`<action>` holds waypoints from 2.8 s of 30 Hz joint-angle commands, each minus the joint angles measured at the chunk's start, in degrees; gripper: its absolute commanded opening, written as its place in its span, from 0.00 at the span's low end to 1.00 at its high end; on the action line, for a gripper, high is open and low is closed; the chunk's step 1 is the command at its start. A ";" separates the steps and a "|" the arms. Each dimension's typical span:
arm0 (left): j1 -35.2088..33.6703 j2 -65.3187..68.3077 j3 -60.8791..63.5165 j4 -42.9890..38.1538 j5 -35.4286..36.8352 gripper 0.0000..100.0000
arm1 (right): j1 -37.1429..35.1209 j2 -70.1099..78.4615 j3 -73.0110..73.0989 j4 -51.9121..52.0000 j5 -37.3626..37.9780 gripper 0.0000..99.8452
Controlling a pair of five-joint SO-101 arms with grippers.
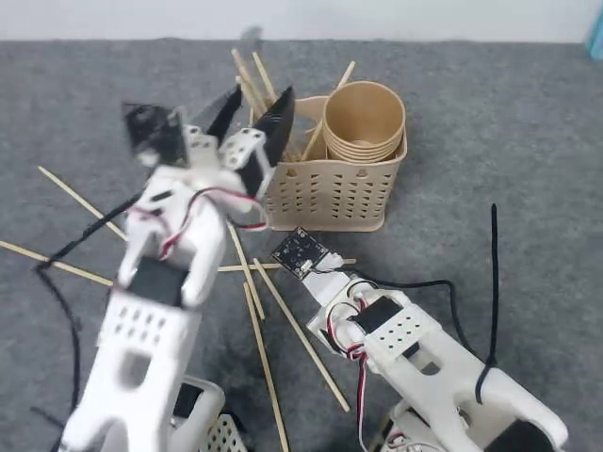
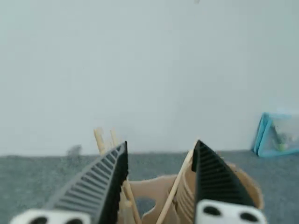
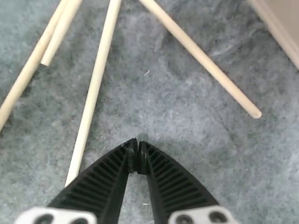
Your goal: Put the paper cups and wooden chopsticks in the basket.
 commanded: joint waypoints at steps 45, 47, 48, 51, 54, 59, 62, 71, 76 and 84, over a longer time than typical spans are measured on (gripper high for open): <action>-62.51 56.70 -46.73 41.58 0.09 0.02 | 0.84 -0.13 -0.26 -0.48 0.70 0.01; -63.12 58.90 -47.34 41.41 0.09 0.02 | 0.84 -0.13 -0.26 -0.48 0.70 0.01; -63.47 59.96 -47.78 41.41 0.09 0.02 | 0.84 -0.13 -0.26 -0.48 0.70 0.01; -64.62 63.03 -49.19 41.41 0.09 0.02 | 0.84 -0.13 -0.26 -0.48 0.70 0.01; -64.88 66.11 -49.71 41.41 0.09 0.02 | 0.84 -0.13 -0.26 -0.48 0.70 0.01; -64.70 69.98 -49.98 40.26 0.44 0.05 | 0.84 -0.13 -0.26 -0.48 0.70 0.01; -64.97 71.56 -50.07 38.33 4.48 0.15 | 0.84 -0.13 -0.26 -0.48 0.70 0.01; -64.97 75.87 -50.15 33.49 6.15 0.18 | 0.84 -0.13 -0.26 -0.48 0.70 0.01; -65.05 81.14 -53.85 32.35 6.15 0.14 | 0.84 -0.13 -0.26 -0.48 0.70 0.01; -65.93 92.22 -67.03 36.57 6.24 0.12 | 0.92 -0.13 -0.26 -0.48 0.70 0.01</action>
